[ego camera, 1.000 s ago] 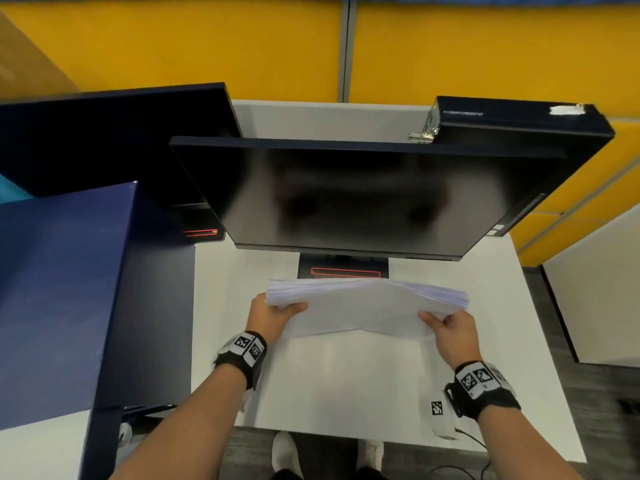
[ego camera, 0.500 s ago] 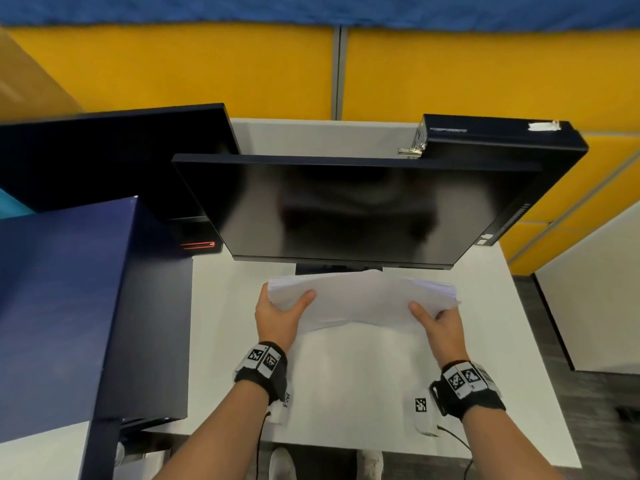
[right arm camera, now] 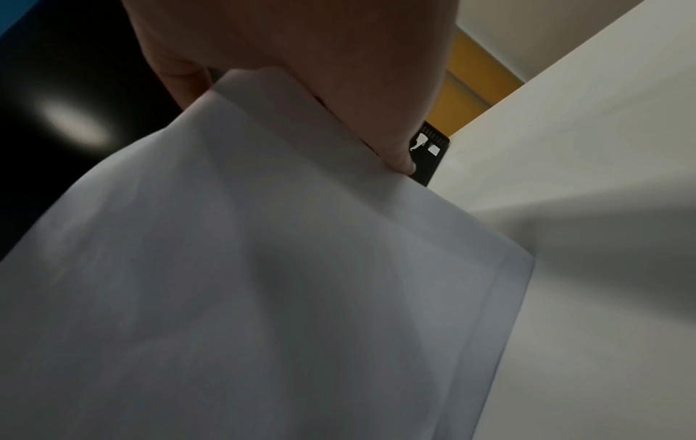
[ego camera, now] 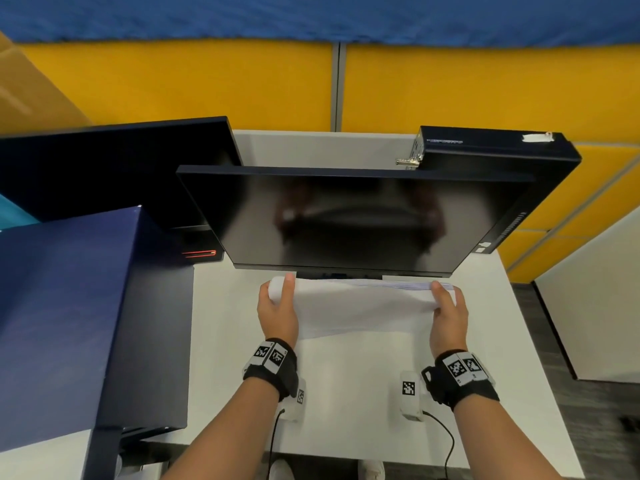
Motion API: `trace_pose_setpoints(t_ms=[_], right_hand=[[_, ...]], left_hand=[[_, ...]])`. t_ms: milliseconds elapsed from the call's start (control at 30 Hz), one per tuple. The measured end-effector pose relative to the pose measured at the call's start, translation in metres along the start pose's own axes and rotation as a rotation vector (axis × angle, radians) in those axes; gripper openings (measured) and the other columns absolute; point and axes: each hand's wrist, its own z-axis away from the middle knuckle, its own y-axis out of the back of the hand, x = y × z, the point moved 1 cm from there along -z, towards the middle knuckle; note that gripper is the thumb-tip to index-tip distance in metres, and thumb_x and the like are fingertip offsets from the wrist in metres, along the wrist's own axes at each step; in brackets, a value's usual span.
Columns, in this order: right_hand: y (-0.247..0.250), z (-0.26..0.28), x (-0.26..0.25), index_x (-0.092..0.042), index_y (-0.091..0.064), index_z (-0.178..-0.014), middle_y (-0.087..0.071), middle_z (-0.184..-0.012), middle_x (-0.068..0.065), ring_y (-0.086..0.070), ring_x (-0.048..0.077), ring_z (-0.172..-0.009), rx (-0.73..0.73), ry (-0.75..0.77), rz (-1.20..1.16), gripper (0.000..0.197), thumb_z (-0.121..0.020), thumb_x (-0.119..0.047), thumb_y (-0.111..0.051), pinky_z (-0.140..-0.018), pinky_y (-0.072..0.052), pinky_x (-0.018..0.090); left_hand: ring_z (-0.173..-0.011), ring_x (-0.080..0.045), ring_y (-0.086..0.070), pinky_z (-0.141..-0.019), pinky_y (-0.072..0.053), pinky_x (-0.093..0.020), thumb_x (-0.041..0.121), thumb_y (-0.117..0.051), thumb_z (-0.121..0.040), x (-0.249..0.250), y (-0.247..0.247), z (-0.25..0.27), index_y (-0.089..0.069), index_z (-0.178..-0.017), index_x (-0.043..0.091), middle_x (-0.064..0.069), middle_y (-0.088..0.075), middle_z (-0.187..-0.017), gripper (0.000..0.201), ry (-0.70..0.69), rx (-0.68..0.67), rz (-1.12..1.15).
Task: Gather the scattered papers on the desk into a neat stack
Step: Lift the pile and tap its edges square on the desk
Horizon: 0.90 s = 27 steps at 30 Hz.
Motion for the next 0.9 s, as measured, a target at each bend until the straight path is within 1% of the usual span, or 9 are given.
trace_pose_setpoints(t_ms=[133, 233, 300, 400, 500, 600, 667, 800, 900], right_hand=[[0.004, -0.005, 0.003, -0.021, -0.061, -0.103, -0.066, -0.099, 0.003, -0.063, 0.023, -0.092, -0.033, 0.041, 0.051, 0.028, -0.088, -0.045, -0.061, -0.084, -0.052, 0.037], [0.005, -0.006, 0.003, -0.019, -0.059, -0.105, -0.064, -0.098, 0.000, -0.061, 0.019, -0.088, -0.066, 0.060, 0.063, 0.033, -0.090, -0.048, -0.056, -0.080, -0.049, 0.032], [0.005, -0.005, 0.001, -0.017, -0.055, -0.113, -0.063, -0.100, -0.003, -0.060, 0.015, -0.091, -0.115, 0.060, 0.067, 0.034, -0.091, -0.044, -0.056, -0.083, -0.048, 0.031], [0.008, -0.004, 0.000, -0.014, -0.048, -0.125, -0.063, -0.110, -0.005, -0.062, 0.011, -0.099, -0.232, 0.044, 0.147, 0.051, -0.083, -0.027, -0.073, -0.083, -0.049, 0.025], [0.015, -0.012, 0.001, -0.017, -0.051, -0.125, -0.066, -0.113, -0.003, -0.065, 0.013, -0.103, -0.239, 0.039, 0.283, 0.057, -0.077, -0.013, -0.081, -0.090, -0.052, 0.032], [0.017, -0.016, -0.001, -0.018, -0.058, -0.119, -0.068, -0.114, 0.003, -0.065, 0.021, -0.107, -0.222, 0.067, 0.359, 0.040, -0.083, -0.012, -0.075, -0.099, -0.050, 0.040], [0.017, -0.015, -0.002, -0.015, -0.060, -0.117, -0.069, -0.114, 0.005, -0.065, 0.021, -0.105, -0.223, 0.083, 0.370, 0.035, -0.085, -0.009, -0.072, -0.100, -0.050, 0.042], [0.014, -0.009, -0.006, -0.015, -0.059, -0.118, -0.069, -0.109, -0.002, -0.066, 0.012, -0.100, -0.214, 0.073, 0.301, 0.036, -0.085, -0.019, -0.074, -0.092, -0.051, 0.033], [0.005, -0.003, -0.008, -0.009, -0.058, -0.113, -0.066, -0.098, -0.004, -0.062, 0.010, -0.089, -0.136, 0.081, 0.189, 0.029, -0.094, -0.030, -0.061, -0.087, -0.049, 0.031]], left_hand=[[-0.099, -0.026, -0.065, -0.075, -0.048, -0.027, 0.057, -0.060, -0.085, -0.003, 0.001, -0.005, -0.058, -0.111, 0.020, -0.007, -0.066, -0.109, 0.046, -0.013, -0.030, -0.020], [-0.090, -0.011, -0.063, -0.073, -0.045, -0.022, 0.047, -0.058, -0.093, 0.002, 0.002, -0.004, -0.057, -0.100, 0.028, 0.002, -0.064, -0.099, 0.021, -0.019, -0.052, 0.013], [-0.091, -0.013, -0.062, -0.072, -0.044, -0.019, 0.045, -0.058, -0.094, 0.004, 0.000, -0.003, -0.056, -0.107, 0.020, -0.001, -0.065, -0.103, 0.028, -0.062, -0.063, -0.015], [-0.103, -0.021, -0.061, -0.076, -0.043, -0.014, 0.042, -0.066, -0.089, 0.003, 0.000, -0.003, -0.050, -0.124, 0.016, -0.004, -0.063, -0.115, 0.046, -0.074, -0.074, -0.075], [-0.103, -0.018, -0.063, -0.086, -0.049, -0.022, 0.036, -0.079, -0.080, -0.003, 0.006, -0.008, -0.049, -0.126, 0.020, 0.001, -0.064, -0.115, 0.057, -0.102, -0.103, -0.165], [-0.099, -0.016, -0.068, -0.092, -0.056, -0.035, 0.032, -0.083, -0.077, -0.011, 0.015, -0.017, -0.058, -0.119, 0.022, 0.002, -0.070, -0.110, 0.050, -0.088, -0.126, -0.212], [-0.098, -0.015, -0.070, -0.092, -0.057, -0.037, 0.028, -0.085, -0.075, -0.015, 0.019, -0.022, -0.064, -0.115, 0.019, 0.001, -0.073, -0.107, 0.047, -0.071, -0.149, -0.210], [-0.097, -0.009, -0.067, -0.082, -0.054, -0.023, 0.032, -0.086, -0.072, -0.009, 0.017, -0.015, -0.060, -0.117, 0.020, 0.007, -0.070, -0.106, 0.054, -0.097, -0.184, -0.192], [-0.101, -0.019, -0.066, -0.080, -0.048, -0.020, 0.036, -0.070, -0.088, -0.002, 0.006, -0.003, -0.057, -0.113, 0.017, 0.001, -0.067, -0.106, 0.033, -0.119, -0.124, -0.129]])
